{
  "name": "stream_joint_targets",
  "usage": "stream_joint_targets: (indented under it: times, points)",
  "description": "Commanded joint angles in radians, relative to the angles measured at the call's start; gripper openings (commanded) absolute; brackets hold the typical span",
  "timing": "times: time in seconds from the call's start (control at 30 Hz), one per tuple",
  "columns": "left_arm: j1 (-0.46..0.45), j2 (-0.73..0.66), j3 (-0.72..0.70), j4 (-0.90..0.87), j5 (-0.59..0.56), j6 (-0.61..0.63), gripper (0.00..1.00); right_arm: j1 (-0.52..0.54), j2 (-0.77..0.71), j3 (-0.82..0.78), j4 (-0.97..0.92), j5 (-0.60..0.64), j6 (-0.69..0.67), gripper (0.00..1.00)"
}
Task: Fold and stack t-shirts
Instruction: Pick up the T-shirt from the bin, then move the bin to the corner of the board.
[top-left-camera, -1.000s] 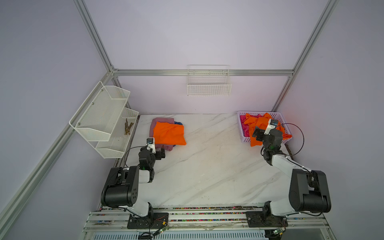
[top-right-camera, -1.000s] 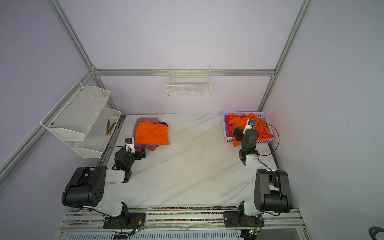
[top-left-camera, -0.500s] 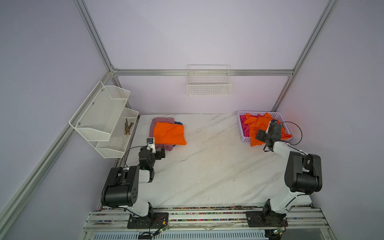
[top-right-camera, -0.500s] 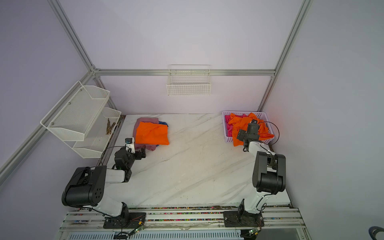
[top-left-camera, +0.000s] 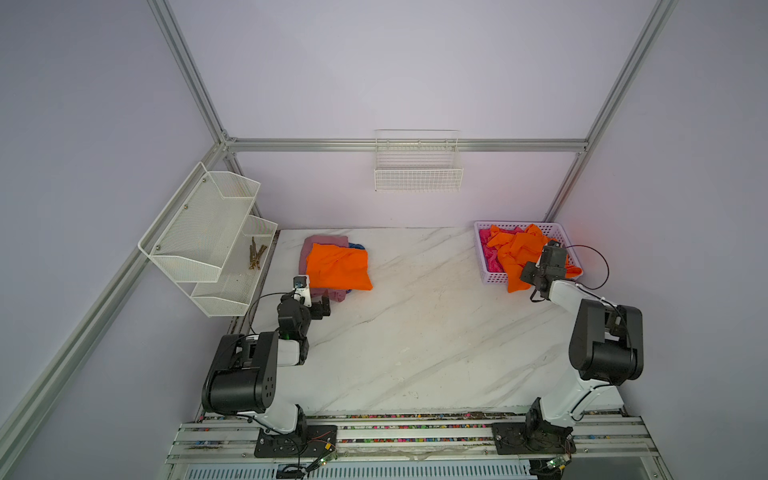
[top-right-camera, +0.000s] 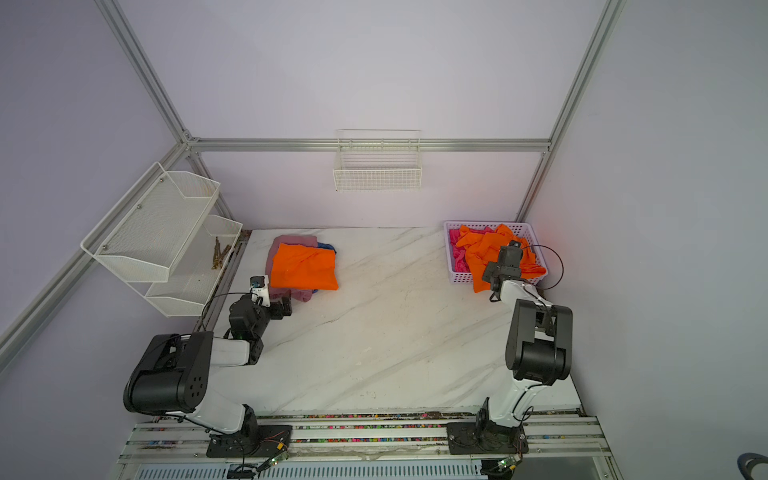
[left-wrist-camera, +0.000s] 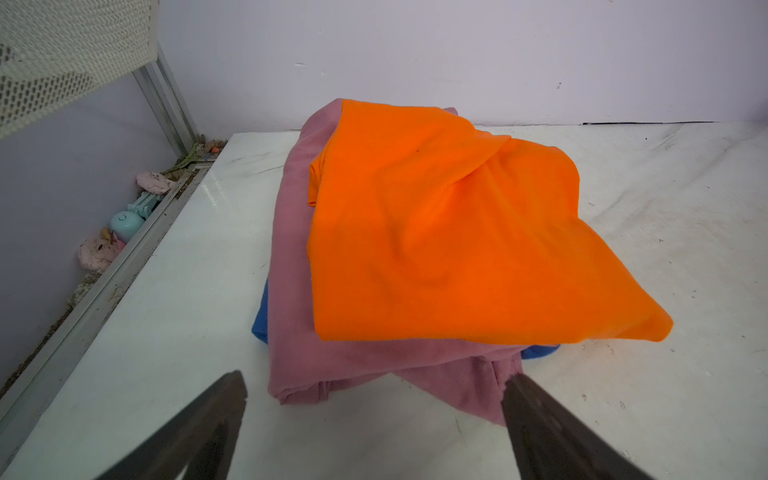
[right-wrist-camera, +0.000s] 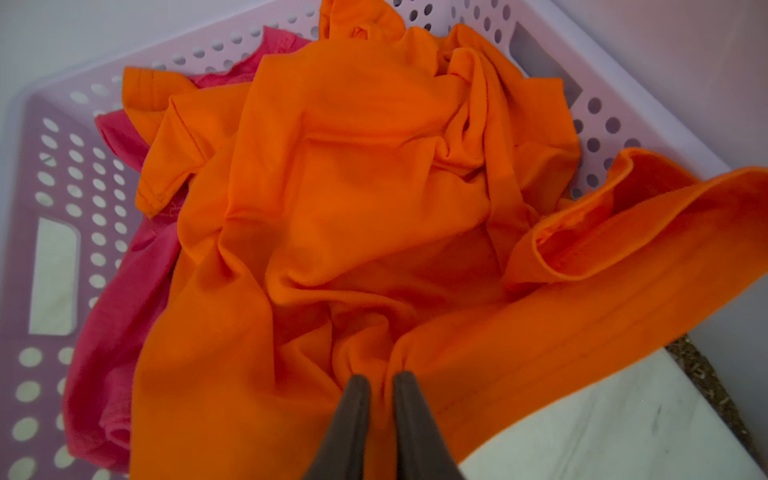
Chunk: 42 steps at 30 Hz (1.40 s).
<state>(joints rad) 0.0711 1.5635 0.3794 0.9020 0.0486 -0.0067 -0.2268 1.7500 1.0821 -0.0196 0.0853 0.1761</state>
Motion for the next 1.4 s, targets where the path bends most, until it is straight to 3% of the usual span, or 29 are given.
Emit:
stream_joint_targets:
  times: [0.0,0.33,0.43,0.63,1.03,1.17,1.37]
  points:
    - [0.002,-0.002,-0.001,0.029,0.005,0.007,1.00,0.005,-0.042,0.001,-0.041,-0.045,-0.027,0.00]
    - [0.002,-0.001,0.001,0.028,0.005,0.007,1.00,0.005,-0.381,0.004,-0.111,-0.214,-0.106,0.00]
    - [0.002,-0.002,-0.002,0.029,0.005,0.007,1.00,0.006,-0.472,0.008,-0.139,-0.333,-0.107,0.00]
    - [0.002,-0.001,-0.002,0.027,0.005,0.007,1.00,0.033,-0.600,0.018,-0.179,-0.689,-0.073,0.00]
    - [0.003,-0.002,0.000,0.029,0.005,0.007,1.00,0.492,-0.768,0.062,-0.233,-0.803,-0.063,0.00]
    - [0.003,-0.002,0.000,0.029,0.005,0.007,1.00,0.628,-0.809,0.078,-0.258,-0.790,-0.077,0.00]
    - [0.003,-0.002,-0.001,0.030,0.005,0.007,1.00,0.674,-0.818,0.136,-0.251,-0.845,-0.035,0.00]
